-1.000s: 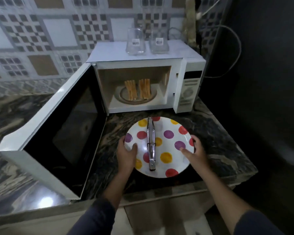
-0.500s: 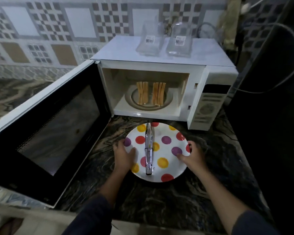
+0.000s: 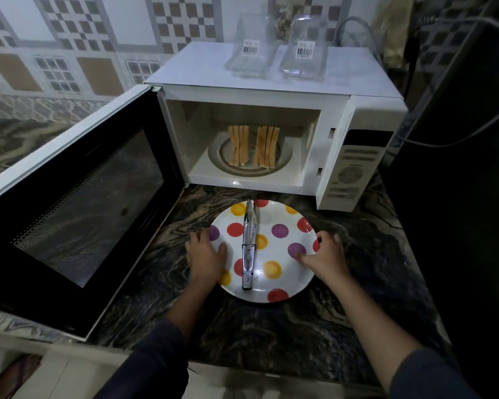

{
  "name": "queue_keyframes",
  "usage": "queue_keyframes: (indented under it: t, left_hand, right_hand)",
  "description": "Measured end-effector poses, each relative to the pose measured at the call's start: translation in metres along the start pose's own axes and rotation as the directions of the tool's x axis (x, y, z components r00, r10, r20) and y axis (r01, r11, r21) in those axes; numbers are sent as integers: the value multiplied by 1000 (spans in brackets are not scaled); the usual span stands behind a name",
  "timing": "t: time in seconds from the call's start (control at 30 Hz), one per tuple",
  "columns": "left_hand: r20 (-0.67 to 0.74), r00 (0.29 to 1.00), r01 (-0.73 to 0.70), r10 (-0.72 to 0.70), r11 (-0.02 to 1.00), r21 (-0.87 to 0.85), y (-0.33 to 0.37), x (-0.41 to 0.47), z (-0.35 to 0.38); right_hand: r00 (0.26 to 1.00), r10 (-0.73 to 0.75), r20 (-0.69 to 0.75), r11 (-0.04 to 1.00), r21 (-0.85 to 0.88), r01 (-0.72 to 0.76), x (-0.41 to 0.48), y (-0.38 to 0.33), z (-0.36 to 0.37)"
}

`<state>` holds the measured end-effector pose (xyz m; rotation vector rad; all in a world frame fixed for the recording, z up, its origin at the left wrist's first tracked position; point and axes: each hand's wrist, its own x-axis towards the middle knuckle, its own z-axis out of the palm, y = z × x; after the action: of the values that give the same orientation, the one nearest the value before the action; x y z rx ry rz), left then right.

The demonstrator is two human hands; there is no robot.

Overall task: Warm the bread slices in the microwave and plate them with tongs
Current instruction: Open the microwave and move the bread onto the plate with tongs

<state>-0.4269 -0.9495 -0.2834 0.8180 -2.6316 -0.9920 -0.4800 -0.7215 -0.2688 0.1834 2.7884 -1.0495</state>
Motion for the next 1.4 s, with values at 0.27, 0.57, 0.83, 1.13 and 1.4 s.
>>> queue_keyframes:
  t: [0.27, 0.57, 0.83, 1.13, 1.4]
  left_hand:
    - [29, 995, -96, 100, 988, -122, -15, -3, -4]
    - [120, 956, -250, 268, 957, -148, -36, -3, -16]
    - [159, 946, -243, 282, 943, -230, -37, -5, -25]
    - [68, 952, -262, 297, 912, -315, -22, 2, -37]
    - [430, 876, 344, 217, 345, -874, 29, 13, -57]
  right_hand:
    - [980, 95, -176, 985, -126, -118, -20, -22, 15]
    - [972, -187, -143, 982, 1, 189, -50, -80, 67]
    - [1000, -20, -19, 994, -106, 18, -46, -92, 80]
    - [979, -201, 11, 957, 214, 194, -60, -79, 62]
    - [922, -386, 39, 872, 341, 351, -69, -84, 41]
